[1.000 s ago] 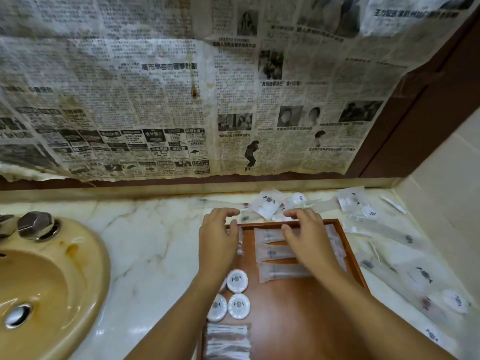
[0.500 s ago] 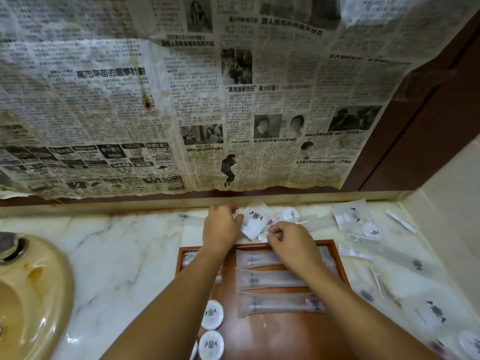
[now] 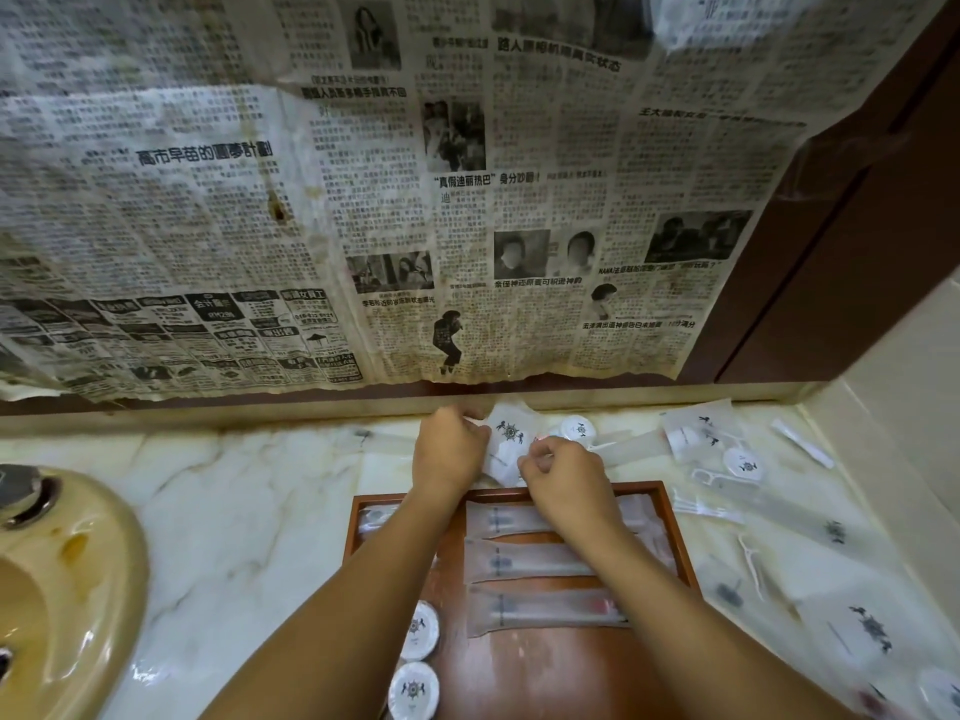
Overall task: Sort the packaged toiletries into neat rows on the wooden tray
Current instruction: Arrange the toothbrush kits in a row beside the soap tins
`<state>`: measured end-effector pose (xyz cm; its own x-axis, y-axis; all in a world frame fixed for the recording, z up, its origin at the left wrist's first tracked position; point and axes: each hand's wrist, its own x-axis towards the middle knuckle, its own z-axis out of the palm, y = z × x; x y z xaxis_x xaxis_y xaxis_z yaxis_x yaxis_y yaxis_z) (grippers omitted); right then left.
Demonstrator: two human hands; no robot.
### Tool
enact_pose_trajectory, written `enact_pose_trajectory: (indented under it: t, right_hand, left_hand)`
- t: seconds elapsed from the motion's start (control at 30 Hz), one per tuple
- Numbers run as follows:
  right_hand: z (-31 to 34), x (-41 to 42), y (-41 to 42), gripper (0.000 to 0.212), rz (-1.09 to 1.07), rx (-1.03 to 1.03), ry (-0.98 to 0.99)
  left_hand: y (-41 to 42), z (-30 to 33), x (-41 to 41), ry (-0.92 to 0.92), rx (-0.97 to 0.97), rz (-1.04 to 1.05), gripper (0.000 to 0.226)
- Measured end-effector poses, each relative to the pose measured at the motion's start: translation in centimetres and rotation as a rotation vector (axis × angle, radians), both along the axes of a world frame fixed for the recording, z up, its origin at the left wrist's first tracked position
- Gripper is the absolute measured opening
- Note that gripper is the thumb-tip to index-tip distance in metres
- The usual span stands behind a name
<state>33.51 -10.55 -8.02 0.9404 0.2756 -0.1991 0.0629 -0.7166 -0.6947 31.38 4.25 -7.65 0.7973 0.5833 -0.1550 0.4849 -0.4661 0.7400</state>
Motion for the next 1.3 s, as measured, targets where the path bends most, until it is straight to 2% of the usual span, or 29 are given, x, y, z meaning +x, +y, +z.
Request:
enact_pose_trajectory:
  t: [0.13, 0.27, 0.33, 0.57, 0.67, 0.77, 0.93, 1.13, 1.3]
  right_hand:
    - [0.7, -0.7, -0.1, 0.022, -0.048, 0.094, -0.033]
    - [1.3, -1.9, 0.0, 0.023, -0.053, 0.168, -0.024]
    - [1.7, -2.7, 0.1, 0.028, -0.058, 0.202, -0.02]
    - [2.5, -5.7, 0.7, 0.03, -0.091, 0.361, 0.101]
    - [2.3, -7.5, 0.9, 0.02, -0.058, 0.429, 0.159]
    - [2.6, -9.3, 0.7, 0.009, -0.03, 0.472, 0.201]
    - [3.2, -13.4, -0.1, 0.004, 0.029, 0.52, 0.275]
    - [3.5, -18.9, -2.6, 0.011, 0.145, 0.412, 0.278]
    - [3.1, -23.9, -4.8, 0.015, 0.168, 0.294, 0.288]
  left_hand:
    - [-0.5, 0.7, -1.2, -0.061, -0.092, 0.039, 0.009]
    - [-1.2, 1.8, -3.7, -0.132, -0.037, 0.039, 0.009]
    - [-1.4, 2.1, -5.1, -0.168, -0.076, 0.054, 0.01]
    - [-1.5, 3.6, -10.4, -0.252, -0.391, 0.163, 0.008]
    - [-1.4, 4.3, -13.0, -0.288, -0.536, 0.188, 0.005]
    - [-1.4, 4.6, -15.5, -0.332, -0.597, 0.218, 0.004]
    - [-1.3, 4.3, -20.4, -0.361, -0.545, 0.128, 0.006]
    - [-0.7, 3.7, -27.0, -0.358, -0.414, 0.053, 0.004]
    - [-1.0, 3.1, -32.3, -0.27, -0.309, -0.049, 0.012]
